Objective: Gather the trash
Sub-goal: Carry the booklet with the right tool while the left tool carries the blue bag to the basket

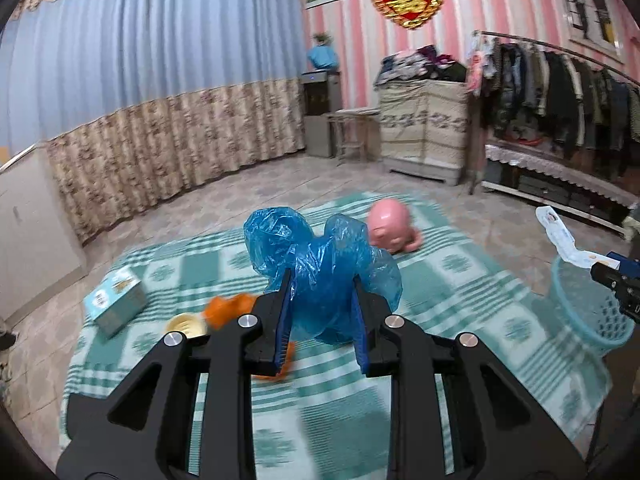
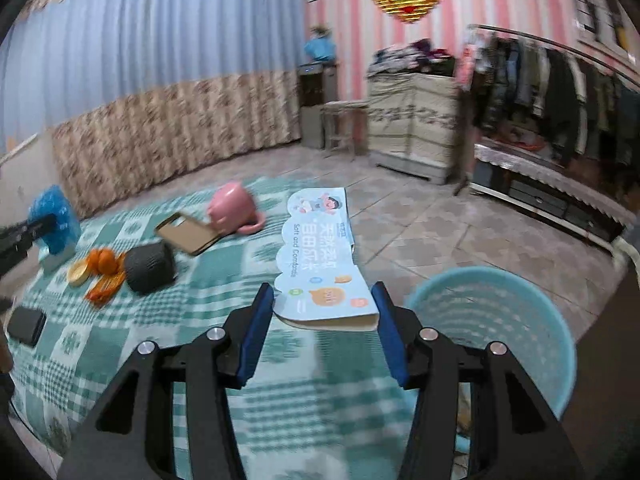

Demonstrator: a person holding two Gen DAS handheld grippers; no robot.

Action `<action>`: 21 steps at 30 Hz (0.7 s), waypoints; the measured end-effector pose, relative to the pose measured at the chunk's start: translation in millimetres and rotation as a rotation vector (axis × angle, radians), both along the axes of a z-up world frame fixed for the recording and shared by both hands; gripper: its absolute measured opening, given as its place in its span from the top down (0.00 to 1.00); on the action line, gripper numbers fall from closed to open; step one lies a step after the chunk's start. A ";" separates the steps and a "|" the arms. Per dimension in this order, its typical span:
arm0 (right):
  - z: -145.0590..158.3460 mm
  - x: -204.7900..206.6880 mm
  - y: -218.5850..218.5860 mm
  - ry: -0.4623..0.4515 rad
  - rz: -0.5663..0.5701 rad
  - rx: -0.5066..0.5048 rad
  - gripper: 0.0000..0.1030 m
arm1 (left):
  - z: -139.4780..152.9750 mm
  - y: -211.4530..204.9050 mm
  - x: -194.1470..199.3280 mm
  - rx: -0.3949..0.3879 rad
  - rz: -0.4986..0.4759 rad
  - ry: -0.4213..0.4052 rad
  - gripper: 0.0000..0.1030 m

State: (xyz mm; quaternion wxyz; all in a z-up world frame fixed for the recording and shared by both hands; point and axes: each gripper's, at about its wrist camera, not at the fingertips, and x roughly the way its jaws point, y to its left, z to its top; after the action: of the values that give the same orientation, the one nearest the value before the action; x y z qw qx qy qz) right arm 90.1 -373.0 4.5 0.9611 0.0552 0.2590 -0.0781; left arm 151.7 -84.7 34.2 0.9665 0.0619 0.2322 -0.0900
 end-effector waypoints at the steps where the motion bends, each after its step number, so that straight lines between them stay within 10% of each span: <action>1: 1.8 -5.4 -8.2 -0.009 -0.020 0.011 0.51 | 0.9 -7.6 -1.0 -0.003 -0.014 -0.001 0.76; 21: -35.7 -55.0 -128.8 0.068 -0.338 0.103 0.51 | -35.4 -216.5 2.7 -0.004 -0.394 0.071 0.77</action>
State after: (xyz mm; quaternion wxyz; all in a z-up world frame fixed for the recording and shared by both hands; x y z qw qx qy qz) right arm 35.0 -501.8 -31.2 0.9209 0.1444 0.2822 -0.2269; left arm 154.5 -301.2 -1.1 0.9216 0.1012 0.2493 -0.2798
